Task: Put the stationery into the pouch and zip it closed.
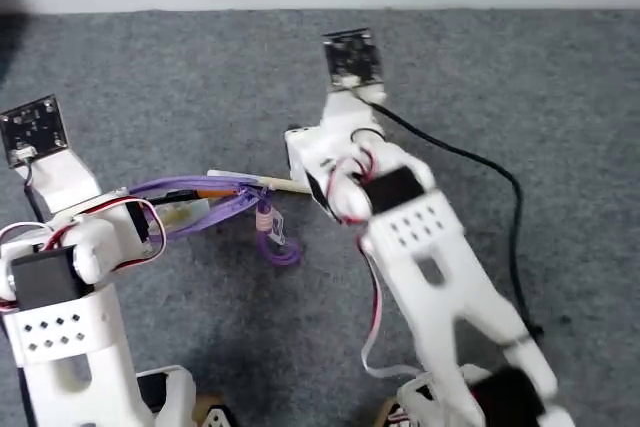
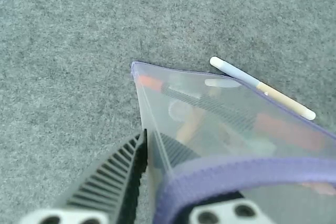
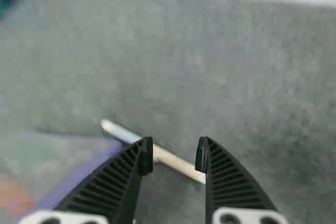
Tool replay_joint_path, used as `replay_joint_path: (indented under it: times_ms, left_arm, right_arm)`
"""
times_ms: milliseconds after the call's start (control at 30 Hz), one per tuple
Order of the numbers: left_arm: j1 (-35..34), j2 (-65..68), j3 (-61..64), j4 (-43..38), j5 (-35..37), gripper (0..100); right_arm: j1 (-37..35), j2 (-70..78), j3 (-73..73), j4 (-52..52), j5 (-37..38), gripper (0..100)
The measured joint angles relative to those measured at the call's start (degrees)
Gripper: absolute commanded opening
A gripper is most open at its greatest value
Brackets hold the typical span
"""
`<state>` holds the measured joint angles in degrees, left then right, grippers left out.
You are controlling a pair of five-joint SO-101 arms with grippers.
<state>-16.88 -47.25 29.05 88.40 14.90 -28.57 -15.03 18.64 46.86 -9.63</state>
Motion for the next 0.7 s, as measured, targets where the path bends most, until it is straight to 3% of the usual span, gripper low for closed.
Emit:
replay_joint_path:
  times_ms: [333, 700]
  left_arm:
    - [0.0, 0.0, 0.0, -0.1, 0.0, 1]
    - [0.0, 0.0, 0.0, -0.1, 0.0, 1]
  right_arm:
    - [0.2, 28.3, -20.0, 13.7, 13.6, 13.7]
    - [0.2, 50.5, -43.0, 25.8, 18.3, 13.7]
